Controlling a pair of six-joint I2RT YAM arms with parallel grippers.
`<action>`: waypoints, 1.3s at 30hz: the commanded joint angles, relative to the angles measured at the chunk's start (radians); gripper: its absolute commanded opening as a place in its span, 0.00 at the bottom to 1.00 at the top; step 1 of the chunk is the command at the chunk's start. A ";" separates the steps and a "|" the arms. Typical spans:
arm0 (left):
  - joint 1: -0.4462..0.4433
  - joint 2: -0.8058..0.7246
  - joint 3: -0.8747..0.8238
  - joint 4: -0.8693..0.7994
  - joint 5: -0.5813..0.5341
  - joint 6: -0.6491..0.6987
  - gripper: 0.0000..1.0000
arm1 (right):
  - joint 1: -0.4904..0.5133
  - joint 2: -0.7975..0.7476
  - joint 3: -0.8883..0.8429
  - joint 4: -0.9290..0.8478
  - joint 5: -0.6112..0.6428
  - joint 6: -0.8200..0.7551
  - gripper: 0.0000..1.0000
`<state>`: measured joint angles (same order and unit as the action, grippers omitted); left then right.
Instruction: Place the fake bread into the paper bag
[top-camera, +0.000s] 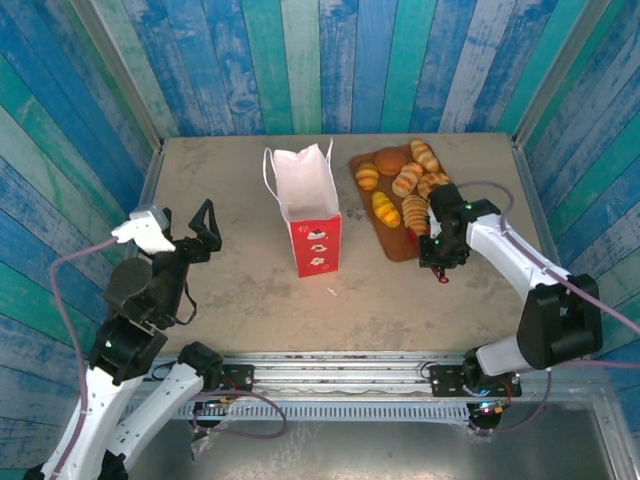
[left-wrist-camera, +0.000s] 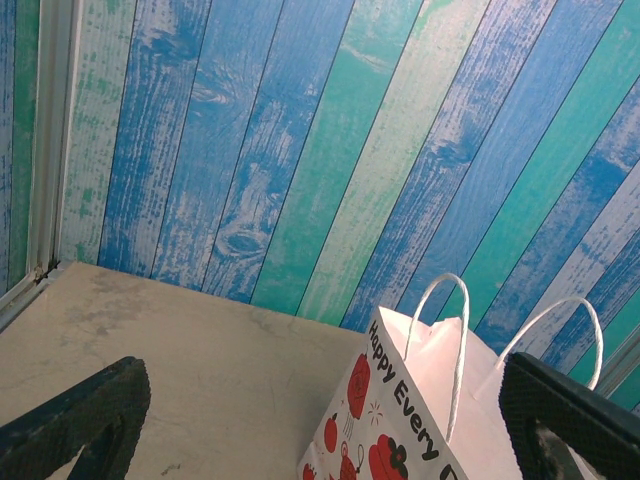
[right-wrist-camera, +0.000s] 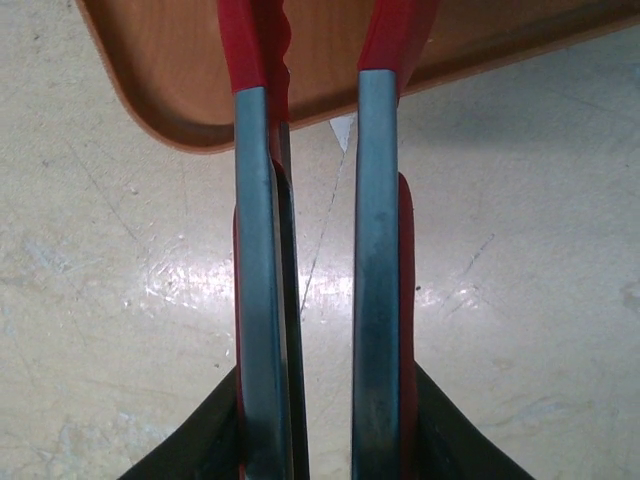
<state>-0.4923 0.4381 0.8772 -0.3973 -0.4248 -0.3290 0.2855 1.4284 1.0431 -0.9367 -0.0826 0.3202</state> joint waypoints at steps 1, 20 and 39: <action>-0.003 0.010 0.008 0.025 0.014 0.001 0.94 | -0.003 -0.049 -0.007 -0.040 0.027 -0.010 0.20; 0.001 0.274 0.114 0.028 0.187 -0.106 0.94 | 0.001 -0.104 0.124 -0.133 0.113 -0.028 0.13; 0.392 0.444 0.182 -0.004 0.697 -0.033 0.94 | 0.013 -0.231 0.319 -0.288 0.188 0.022 0.09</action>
<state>-0.1143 0.8749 1.0592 -0.3988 0.1970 -0.3843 0.2893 1.2083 1.3159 -1.2037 0.0795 0.3271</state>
